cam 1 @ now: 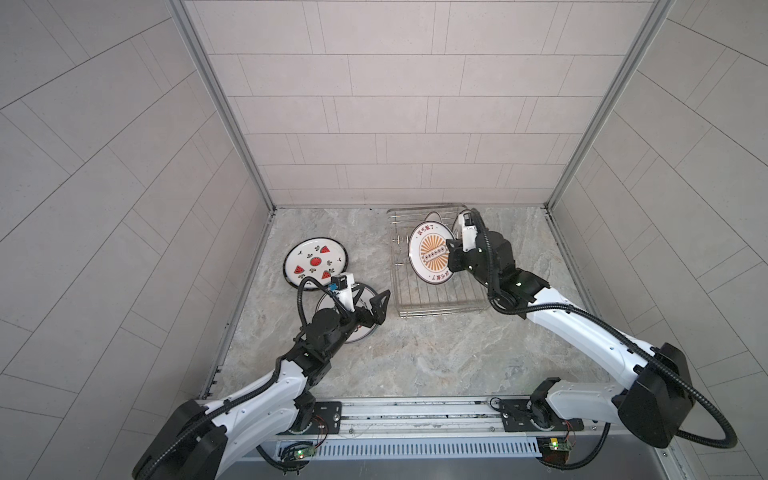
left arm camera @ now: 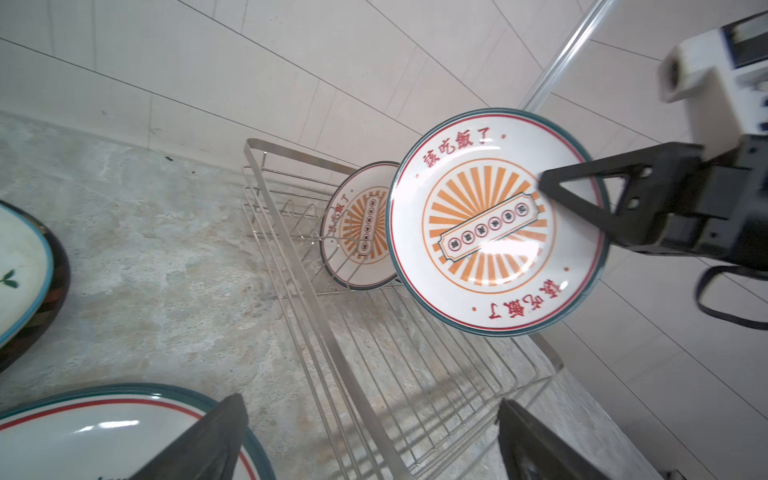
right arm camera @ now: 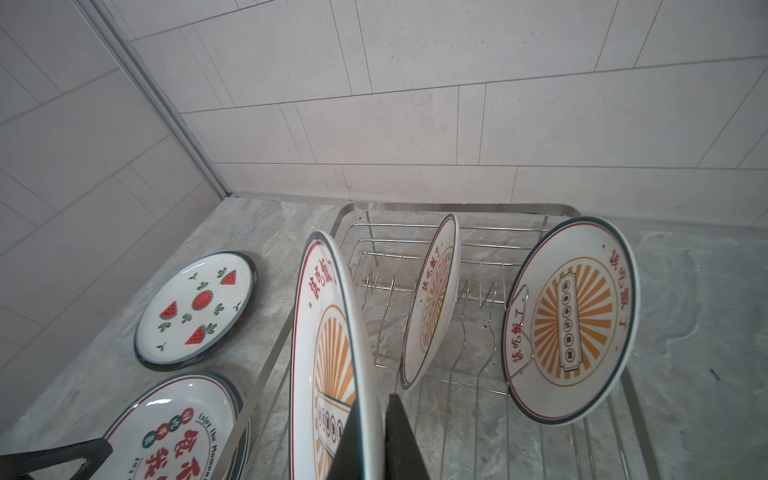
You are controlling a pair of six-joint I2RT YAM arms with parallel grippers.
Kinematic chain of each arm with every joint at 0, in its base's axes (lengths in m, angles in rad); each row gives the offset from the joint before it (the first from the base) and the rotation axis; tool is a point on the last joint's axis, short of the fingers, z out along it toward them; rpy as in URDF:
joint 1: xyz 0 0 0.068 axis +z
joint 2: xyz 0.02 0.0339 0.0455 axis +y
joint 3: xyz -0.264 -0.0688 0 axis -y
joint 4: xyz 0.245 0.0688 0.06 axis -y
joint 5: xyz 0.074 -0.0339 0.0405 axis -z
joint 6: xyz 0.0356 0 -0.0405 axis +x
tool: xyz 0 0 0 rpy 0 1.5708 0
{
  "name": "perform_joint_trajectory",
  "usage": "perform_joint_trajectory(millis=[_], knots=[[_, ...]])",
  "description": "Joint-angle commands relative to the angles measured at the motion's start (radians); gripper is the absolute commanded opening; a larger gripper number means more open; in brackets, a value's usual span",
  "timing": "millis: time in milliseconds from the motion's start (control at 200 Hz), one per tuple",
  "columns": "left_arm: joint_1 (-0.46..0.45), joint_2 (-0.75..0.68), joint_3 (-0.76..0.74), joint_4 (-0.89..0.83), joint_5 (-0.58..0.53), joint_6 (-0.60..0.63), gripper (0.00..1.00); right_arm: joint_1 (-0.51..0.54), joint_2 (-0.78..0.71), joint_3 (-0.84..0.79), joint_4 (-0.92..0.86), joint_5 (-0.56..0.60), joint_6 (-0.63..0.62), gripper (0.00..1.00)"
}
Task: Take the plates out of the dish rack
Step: 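Lift the sunburst plate out of the rack and carry it toward the left gripper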
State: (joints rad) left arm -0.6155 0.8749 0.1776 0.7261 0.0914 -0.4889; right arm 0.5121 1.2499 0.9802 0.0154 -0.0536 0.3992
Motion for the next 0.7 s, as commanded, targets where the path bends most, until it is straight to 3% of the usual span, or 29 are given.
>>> perform_joint_trajectory(millis=[0, 120, 290, 450, 696], knots=[[0.003, -0.027, 0.012, 0.049, 0.153, 0.007, 1.00, -0.069, -0.033, -0.008, 0.110, -0.365, 0.058, 0.07], [0.002, -0.024, 0.024, 0.089, 0.264, -0.025, 1.00, -0.105, -0.062, -0.044, 0.133, -0.510, 0.057, 0.07], [0.002, -0.017, 0.019, 0.150, 0.289, -0.095, 1.00, -0.109, -0.101, -0.105, 0.244, -0.652, 0.073, 0.07], [0.002, -0.059, 0.007, 0.163, 0.331, -0.164, 1.00, -0.115, -0.105, -0.117, 0.277, -0.715, 0.081, 0.07], [0.001, -0.173, -0.006, 0.103, 0.263, -0.195, 0.98, -0.116, -0.100, -0.130, 0.324, -0.786, 0.112, 0.07]])
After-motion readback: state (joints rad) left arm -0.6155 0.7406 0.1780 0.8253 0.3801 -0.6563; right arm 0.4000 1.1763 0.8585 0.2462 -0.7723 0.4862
